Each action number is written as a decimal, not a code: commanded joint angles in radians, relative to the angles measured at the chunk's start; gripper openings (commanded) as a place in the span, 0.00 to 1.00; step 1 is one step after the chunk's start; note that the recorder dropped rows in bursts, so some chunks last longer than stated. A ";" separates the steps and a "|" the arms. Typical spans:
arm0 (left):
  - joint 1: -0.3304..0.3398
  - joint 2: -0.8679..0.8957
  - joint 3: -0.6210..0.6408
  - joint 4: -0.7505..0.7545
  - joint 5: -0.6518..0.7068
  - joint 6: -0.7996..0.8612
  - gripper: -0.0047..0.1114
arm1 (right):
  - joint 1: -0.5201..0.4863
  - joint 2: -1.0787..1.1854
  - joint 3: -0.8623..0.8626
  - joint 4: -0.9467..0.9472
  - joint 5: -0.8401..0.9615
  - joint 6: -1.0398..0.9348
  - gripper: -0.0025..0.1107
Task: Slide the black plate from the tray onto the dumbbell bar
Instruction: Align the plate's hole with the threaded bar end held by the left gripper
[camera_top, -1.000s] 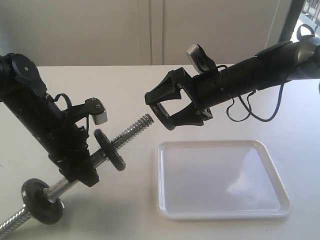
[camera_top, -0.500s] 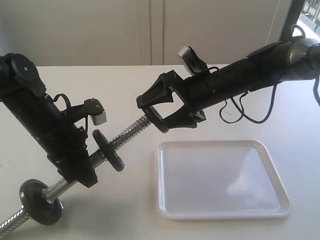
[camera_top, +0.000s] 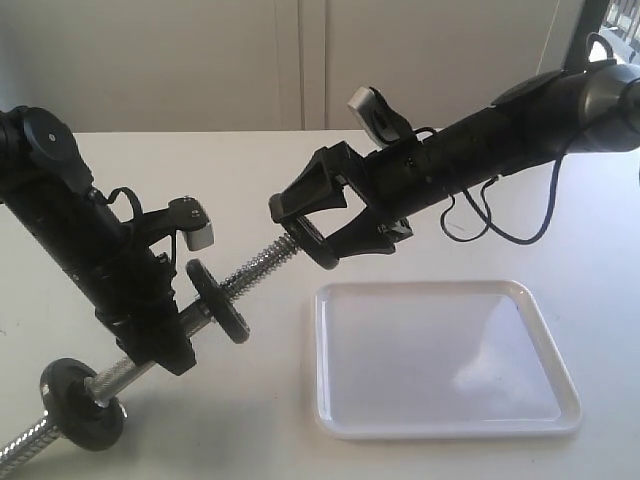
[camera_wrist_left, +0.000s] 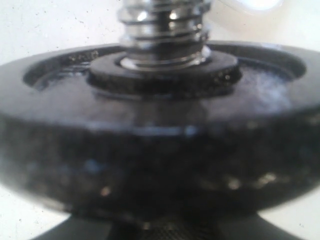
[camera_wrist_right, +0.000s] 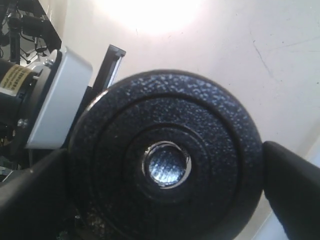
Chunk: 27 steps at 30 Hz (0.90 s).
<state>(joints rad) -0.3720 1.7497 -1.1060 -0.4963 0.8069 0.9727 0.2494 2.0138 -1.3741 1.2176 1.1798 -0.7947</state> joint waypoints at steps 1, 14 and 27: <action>0.000 -0.041 -0.022 -0.125 0.059 -0.001 0.04 | 0.001 -0.016 -0.011 0.050 0.041 0.015 0.02; 0.000 -0.041 -0.022 -0.155 0.059 -0.001 0.04 | 0.027 -0.016 -0.009 0.057 0.041 0.014 0.02; 0.000 -0.041 -0.022 -0.155 0.057 -0.001 0.04 | 0.045 -0.016 -0.009 0.064 0.041 0.014 0.02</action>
<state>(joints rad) -0.3720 1.7497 -1.1060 -0.5104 0.8069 0.9753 0.2843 2.0138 -1.3741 1.2085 1.1697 -0.7789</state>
